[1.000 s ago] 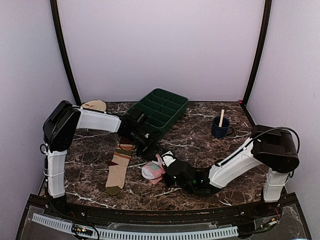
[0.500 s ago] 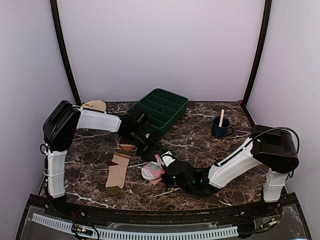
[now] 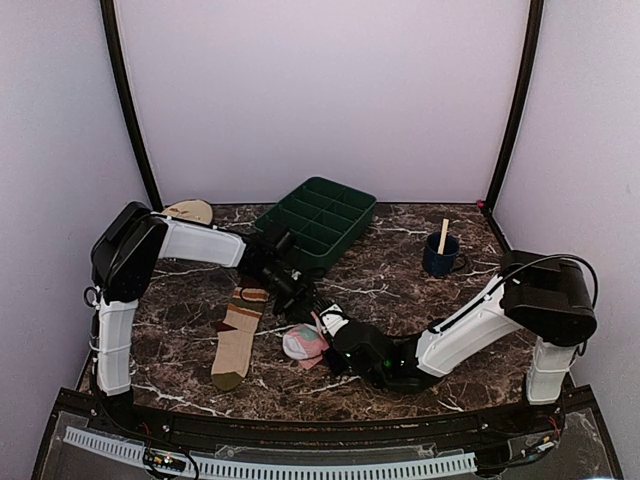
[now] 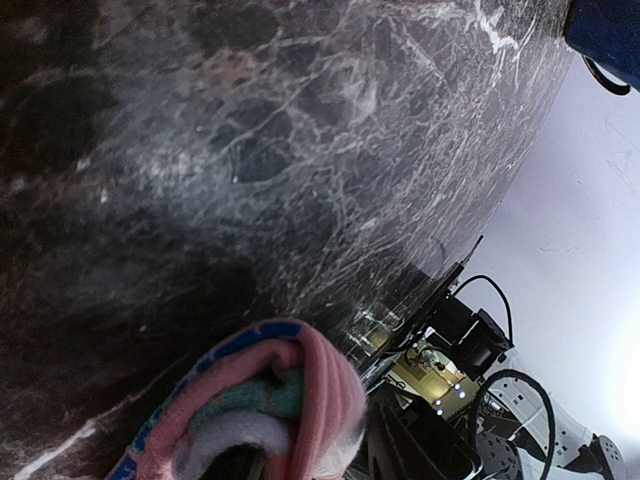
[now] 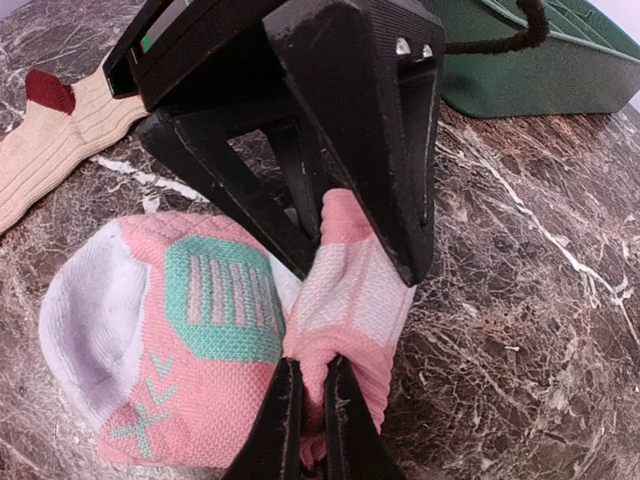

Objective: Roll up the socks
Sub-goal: Roll the sock at the center of the board.

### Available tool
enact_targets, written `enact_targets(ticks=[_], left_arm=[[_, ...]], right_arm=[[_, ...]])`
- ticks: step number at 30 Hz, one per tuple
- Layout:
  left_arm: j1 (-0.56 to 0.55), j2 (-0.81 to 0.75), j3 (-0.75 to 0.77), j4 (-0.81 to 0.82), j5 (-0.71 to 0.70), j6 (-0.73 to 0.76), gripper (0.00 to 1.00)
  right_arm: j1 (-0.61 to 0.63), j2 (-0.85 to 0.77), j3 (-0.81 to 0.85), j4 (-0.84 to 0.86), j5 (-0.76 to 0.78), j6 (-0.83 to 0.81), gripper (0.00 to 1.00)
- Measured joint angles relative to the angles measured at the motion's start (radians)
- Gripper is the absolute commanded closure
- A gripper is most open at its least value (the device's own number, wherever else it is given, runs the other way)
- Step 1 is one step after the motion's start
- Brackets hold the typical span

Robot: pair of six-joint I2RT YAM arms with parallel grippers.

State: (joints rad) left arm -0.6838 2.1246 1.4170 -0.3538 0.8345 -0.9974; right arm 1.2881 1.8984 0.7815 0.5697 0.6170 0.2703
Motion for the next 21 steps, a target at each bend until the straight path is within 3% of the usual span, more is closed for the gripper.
enact_targets(ticks=[4, 9, 17, 21], left_arm=[[-0.001, 0.009, 0.000, 0.003, 0.008, 0.003, 0.75], [-0.006, 0.023, 0.000, 0.018, 0.019, 0.007, 1.00], [-0.016, 0.032, -0.002, 0.045, 0.017, 0.019, 1.00], [-0.019, 0.017, -0.052, 0.119, 0.011, 0.023, 1.00]], right_arm=[[0.000, 0.000, 0.000, -0.001, -0.011, -0.014, 1.00], [0.000, 0.002, 0.000, -0.012, -0.019, -0.027, 1.00], [0.000, 0.002, 0.000, -0.034, -0.018, -0.011, 0.98], [0.000, -0.002, 0.000, -0.058, -0.015, 0.024, 0.79]])
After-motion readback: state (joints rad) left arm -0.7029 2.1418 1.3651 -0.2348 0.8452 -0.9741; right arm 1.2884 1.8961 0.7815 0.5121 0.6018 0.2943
